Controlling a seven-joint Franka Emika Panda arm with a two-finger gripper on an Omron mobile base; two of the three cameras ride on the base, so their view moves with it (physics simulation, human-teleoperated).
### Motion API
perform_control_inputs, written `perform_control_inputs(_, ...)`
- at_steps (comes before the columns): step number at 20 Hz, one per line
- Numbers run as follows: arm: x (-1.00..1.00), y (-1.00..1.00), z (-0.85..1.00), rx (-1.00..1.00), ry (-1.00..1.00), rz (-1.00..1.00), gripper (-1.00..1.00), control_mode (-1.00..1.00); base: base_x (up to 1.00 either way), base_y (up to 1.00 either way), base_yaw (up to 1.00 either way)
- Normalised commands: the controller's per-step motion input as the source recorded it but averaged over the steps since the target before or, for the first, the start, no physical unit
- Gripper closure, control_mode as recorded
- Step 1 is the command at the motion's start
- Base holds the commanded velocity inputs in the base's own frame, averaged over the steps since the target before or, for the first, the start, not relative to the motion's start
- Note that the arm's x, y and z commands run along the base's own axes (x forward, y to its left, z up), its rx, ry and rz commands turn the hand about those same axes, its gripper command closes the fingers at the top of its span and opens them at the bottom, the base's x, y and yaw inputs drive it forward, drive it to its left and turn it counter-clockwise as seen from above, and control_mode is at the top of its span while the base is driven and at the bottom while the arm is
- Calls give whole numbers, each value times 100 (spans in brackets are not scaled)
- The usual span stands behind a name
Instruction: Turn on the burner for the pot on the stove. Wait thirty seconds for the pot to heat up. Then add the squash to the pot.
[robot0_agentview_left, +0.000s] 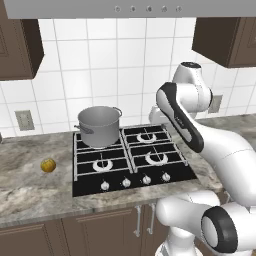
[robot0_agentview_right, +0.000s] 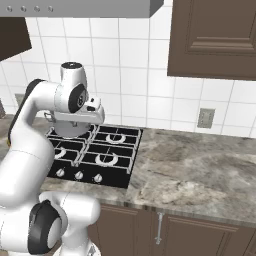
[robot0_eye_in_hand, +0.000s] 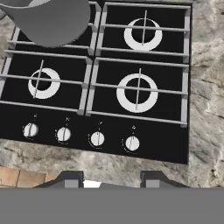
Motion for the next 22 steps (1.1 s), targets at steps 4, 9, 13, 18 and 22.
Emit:
perform_control_inputs(4, -2, 9, -3, -1, 0, 0, -100, -100, 0, 0, 0)
perform_control_inputs(9, -9, 43, -22, -2, 0, 0, -100, -100, 0, 0, 0)
perform_control_inputs(13, -3, 59, -22, -2, 0, 0, -100, -100, 0, 0, 0)
perform_control_inputs(18, -4, 58, -19, 0, 0, 0, -100, -100, 0, 0, 0)
perform_control_inputs(22, 0, 44, -16, 0, 0, 0, -100, -100, 0, 0, 0)
